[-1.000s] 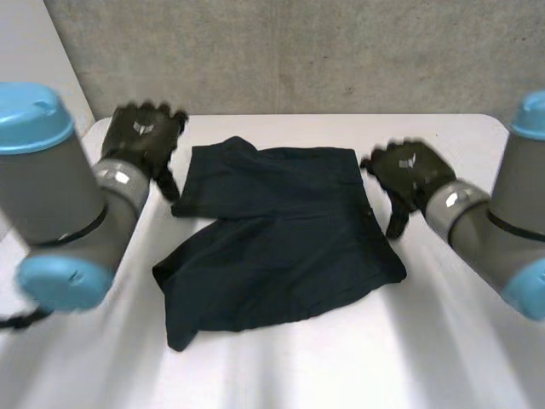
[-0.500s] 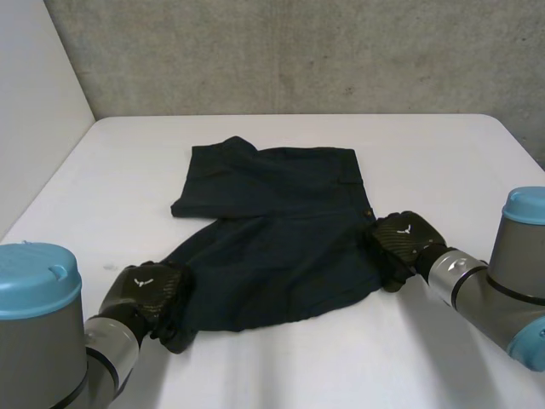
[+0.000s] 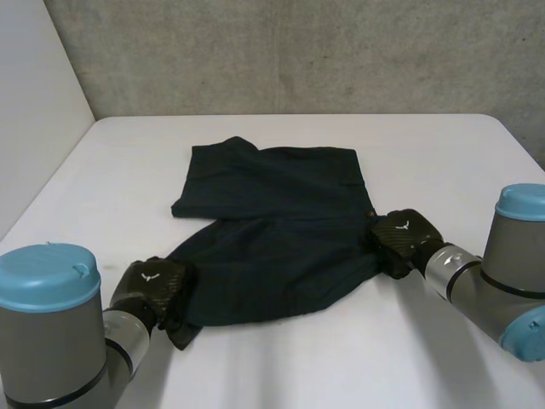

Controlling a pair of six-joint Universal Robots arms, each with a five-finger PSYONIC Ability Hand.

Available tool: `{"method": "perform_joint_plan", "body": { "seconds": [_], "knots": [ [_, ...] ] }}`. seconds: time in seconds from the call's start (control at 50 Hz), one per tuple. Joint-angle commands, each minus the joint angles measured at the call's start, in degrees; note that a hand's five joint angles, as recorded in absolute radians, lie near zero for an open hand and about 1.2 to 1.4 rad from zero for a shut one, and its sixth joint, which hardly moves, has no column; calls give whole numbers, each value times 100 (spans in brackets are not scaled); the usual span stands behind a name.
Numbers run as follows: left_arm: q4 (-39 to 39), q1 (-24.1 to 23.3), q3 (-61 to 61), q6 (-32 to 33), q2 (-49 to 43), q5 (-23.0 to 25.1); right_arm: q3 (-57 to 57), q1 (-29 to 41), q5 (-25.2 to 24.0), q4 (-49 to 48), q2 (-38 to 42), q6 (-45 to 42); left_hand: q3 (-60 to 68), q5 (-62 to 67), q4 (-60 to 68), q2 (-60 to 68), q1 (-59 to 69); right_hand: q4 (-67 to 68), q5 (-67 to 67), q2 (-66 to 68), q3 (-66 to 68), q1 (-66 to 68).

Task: Fold the shorts.

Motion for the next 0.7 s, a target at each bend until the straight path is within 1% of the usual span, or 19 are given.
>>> {"method": "perform_joint_plan", "body": {
  "seconds": [0.02,0.16,0.24,0.32,0.34,0.38,0.4,0.46,0.48,0.54,0.56,0.58,0.64,0.66,0.7],
  "knots": [
    [44,-16,87,3,-134,0,185,3,121,2,-375,105,689,650,654,701,731,1181,1653,1342,1346,2878],
    [202,-16,219,20,-371,-17,220,-24,411,19,-507,509,1429,1390,1394,1441,1471,1181,1653,1342,1346,2878],
    [272,-16,272,20,-485,-17,229,-15,517,45,-516,588,1849,1811,1814,1861,1892,1181,1653,1342,1346,2878],
    [334,-25,281,20,-556,-17,264,-6,535,89,-525,615,3007,2969,2972,3019,3050,1181,1653,1342,1346,2878],
    [360,-25,272,29,-573,-17,273,-6,543,98,-525,606,3893,3855,3858,3905,3936,1181,1653,1342,1346,2878],
    [378,-34,263,29,-574,-9,290,-6,543,133,-543,606,4990,4952,4955,5002,5033,1181,1653,1342,1346,2878],
    [378,-51,263,29,-565,-9,299,-6,552,186,-595,597,5260,5222,5225,5272,5302,1181,1653,1342,1346,2878],
    [352,-104,202,169,-451,-17,326,-6,570,352,-727,562,5262,5224,5228,5274,5305,1181,1653,1342,1346,2878],
    [343,-113,184,257,-363,-17,343,-6,578,527,-823,545,5262,5224,5228,5274,5305,1181,1653,1342,1346,2878],
    [203,-156,61,783,295,-17,378,29,561,879,-1025,483,5262,5224,5228,5274,5305,1181,1653,1342,1346,2878],
    [133,-157,0,976,471,-9,422,55,552,1133,-1218,396,5262,5224,5228,5274,5305,1181,1653,1342,1346,2878],
    [-7,-157,-114,1344,812,-9,440,55,552,1240,-1298,343,5262,5224,5228,5274,5305,1181,1653,1342,1346,2878],
    [-333,-157,-273,2004,1288,-8,615,21,552,1600,-1622,-16,5262,5224,5228,5274,5305,1181,1653,1342,1346,2878],
    [-612,-157,-351,2389,1603,-9,668,11,561,1688,-1711,-140,5262,5224,5228,5274,5305,1181,1653,1342,1346,2878],
    [-939,-157,-448,2691,1921,-9,773,11,570,1864,-1869,-386,5262,5224,5228,5274,5305,1181,1653,1342,1346,2878]
  ]
}}
